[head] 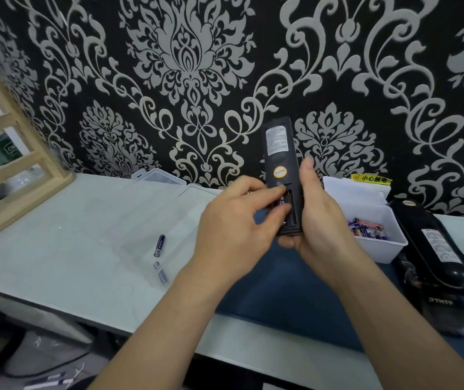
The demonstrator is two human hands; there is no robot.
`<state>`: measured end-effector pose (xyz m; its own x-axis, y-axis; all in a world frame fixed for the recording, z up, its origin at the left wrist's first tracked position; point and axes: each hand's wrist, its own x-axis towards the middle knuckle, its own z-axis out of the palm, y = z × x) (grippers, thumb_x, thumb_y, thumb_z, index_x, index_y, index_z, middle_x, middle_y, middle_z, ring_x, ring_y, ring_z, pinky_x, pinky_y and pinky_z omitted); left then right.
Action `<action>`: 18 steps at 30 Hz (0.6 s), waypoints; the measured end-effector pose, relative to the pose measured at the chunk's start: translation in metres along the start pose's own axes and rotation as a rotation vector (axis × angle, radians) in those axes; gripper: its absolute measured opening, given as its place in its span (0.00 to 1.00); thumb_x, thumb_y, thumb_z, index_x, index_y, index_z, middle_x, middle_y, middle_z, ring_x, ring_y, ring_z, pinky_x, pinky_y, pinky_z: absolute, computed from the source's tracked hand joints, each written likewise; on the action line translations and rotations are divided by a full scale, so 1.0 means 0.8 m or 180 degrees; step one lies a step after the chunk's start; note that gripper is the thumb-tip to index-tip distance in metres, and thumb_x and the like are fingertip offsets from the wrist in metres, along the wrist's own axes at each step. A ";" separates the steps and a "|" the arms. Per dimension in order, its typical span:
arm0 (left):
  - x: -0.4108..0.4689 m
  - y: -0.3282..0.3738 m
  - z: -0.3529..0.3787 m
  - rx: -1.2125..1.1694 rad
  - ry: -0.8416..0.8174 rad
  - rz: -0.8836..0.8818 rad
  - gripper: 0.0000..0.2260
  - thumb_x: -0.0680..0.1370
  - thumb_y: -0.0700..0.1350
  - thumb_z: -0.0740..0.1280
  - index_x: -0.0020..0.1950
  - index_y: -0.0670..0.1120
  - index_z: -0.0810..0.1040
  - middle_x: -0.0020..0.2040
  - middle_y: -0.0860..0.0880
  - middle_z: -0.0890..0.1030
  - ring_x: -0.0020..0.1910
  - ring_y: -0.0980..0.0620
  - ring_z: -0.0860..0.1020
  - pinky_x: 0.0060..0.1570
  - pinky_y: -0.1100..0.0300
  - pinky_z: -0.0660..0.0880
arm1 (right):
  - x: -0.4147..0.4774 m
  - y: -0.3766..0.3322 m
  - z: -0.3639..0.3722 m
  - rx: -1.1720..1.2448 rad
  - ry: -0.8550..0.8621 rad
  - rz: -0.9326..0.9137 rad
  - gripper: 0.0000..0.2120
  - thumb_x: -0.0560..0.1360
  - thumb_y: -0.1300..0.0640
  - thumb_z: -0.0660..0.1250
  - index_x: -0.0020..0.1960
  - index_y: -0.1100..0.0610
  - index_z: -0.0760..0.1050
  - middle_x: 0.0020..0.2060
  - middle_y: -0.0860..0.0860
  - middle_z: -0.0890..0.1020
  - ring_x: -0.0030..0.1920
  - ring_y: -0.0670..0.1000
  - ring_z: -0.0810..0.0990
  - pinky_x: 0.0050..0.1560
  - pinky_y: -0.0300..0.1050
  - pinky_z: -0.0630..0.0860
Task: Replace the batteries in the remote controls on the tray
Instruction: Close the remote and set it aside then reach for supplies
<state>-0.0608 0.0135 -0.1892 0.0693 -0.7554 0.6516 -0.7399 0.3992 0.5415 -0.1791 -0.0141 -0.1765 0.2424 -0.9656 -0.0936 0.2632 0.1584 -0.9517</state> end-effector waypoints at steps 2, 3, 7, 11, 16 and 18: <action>-0.004 -0.002 0.002 0.0089 -0.0056 -0.0043 0.15 0.74 0.56 0.65 0.56 0.52 0.83 0.47 0.57 0.78 0.45 0.55 0.79 0.43 0.53 0.77 | 0.003 0.007 0.003 -0.0062 0.0091 -0.0026 0.25 0.79 0.33 0.53 0.55 0.52 0.76 0.35 0.49 0.77 0.27 0.45 0.72 0.24 0.39 0.64; -0.006 -0.003 0.004 0.0134 -0.0090 -0.0035 0.16 0.74 0.57 0.64 0.56 0.53 0.83 0.47 0.57 0.78 0.44 0.55 0.78 0.41 0.53 0.77 | 0.004 0.010 0.003 -0.0135 0.0139 -0.0038 0.26 0.79 0.33 0.53 0.58 0.52 0.76 0.38 0.50 0.77 0.29 0.46 0.72 0.24 0.39 0.64; -0.014 -0.011 -0.003 0.0549 -0.0159 0.0167 0.15 0.76 0.57 0.61 0.58 0.55 0.81 0.46 0.58 0.76 0.43 0.56 0.76 0.37 0.54 0.76 | 0.007 0.020 0.010 -0.0238 0.0216 -0.0036 0.27 0.79 0.34 0.53 0.61 0.53 0.75 0.43 0.51 0.77 0.32 0.47 0.72 0.22 0.37 0.65; -0.009 -0.015 -0.029 -0.0076 -0.0318 -0.0073 0.16 0.77 0.54 0.65 0.64 0.57 0.77 0.49 0.58 0.75 0.46 0.63 0.75 0.46 0.62 0.73 | 0.006 0.017 0.026 0.0179 0.0112 0.0052 0.19 0.81 0.40 0.55 0.55 0.53 0.76 0.37 0.51 0.79 0.29 0.46 0.74 0.21 0.37 0.63; 0.023 -0.046 -0.112 0.0895 -0.0550 -0.0853 0.07 0.77 0.47 0.67 0.51 0.59 0.79 0.42 0.57 0.80 0.35 0.63 0.74 0.37 0.63 0.69 | 0.008 0.022 0.042 0.0497 -0.0143 0.0245 0.24 0.82 0.41 0.55 0.64 0.60 0.72 0.36 0.56 0.82 0.29 0.50 0.76 0.20 0.35 0.58; 0.028 -0.075 -0.131 0.2187 -0.1307 -0.1500 0.05 0.76 0.46 0.64 0.45 0.55 0.79 0.45 0.52 0.82 0.44 0.51 0.79 0.43 0.58 0.75 | 0.008 0.025 0.043 0.0462 -0.0169 0.0294 0.24 0.82 0.41 0.55 0.64 0.61 0.72 0.36 0.56 0.82 0.29 0.50 0.76 0.20 0.35 0.59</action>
<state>0.0553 0.0267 -0.1519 0.3183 -0.9384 0.1341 -0.9386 -0.2922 0.1833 -0.1403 -0.0098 -0.1863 0.3198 -0.9340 -0.1595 0.3686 0.2777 -0.8872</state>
